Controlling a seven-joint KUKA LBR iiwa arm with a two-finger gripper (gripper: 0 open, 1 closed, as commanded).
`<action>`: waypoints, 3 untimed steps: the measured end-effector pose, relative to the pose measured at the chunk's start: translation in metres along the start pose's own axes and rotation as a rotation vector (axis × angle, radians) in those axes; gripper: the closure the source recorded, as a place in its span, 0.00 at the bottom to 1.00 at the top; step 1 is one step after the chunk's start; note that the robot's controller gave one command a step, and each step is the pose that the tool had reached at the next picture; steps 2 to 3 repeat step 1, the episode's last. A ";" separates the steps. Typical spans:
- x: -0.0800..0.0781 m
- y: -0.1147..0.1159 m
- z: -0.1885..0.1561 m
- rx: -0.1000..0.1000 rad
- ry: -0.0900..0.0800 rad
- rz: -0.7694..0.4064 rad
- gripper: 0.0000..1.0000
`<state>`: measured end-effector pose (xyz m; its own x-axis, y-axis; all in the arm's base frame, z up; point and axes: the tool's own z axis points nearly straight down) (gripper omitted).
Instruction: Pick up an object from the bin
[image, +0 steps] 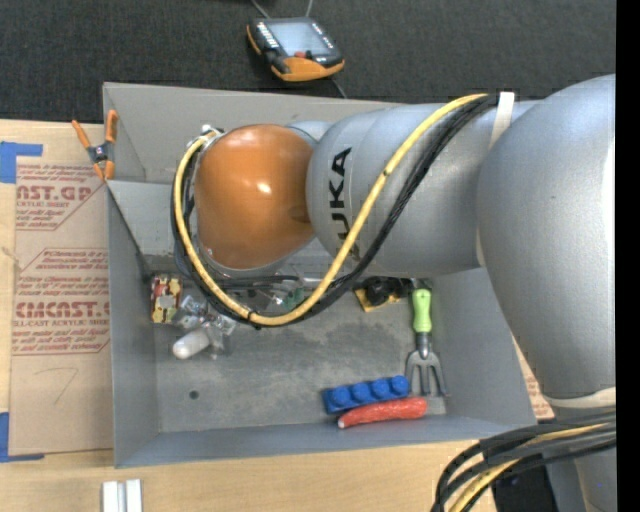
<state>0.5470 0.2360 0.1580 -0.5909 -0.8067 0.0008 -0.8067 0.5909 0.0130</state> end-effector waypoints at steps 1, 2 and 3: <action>0.000 0.000 -0.033 0.001 -0.001 0.000 1.00; 0.000 0.000 -0.033 0.001 -0.001 0.000 1.00; 0.000 0.000 -0.033 0.001 -0.001 0.000 1.00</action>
Offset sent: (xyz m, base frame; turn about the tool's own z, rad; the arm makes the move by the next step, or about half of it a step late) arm 0.0005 0.0000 0.0341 -0.0001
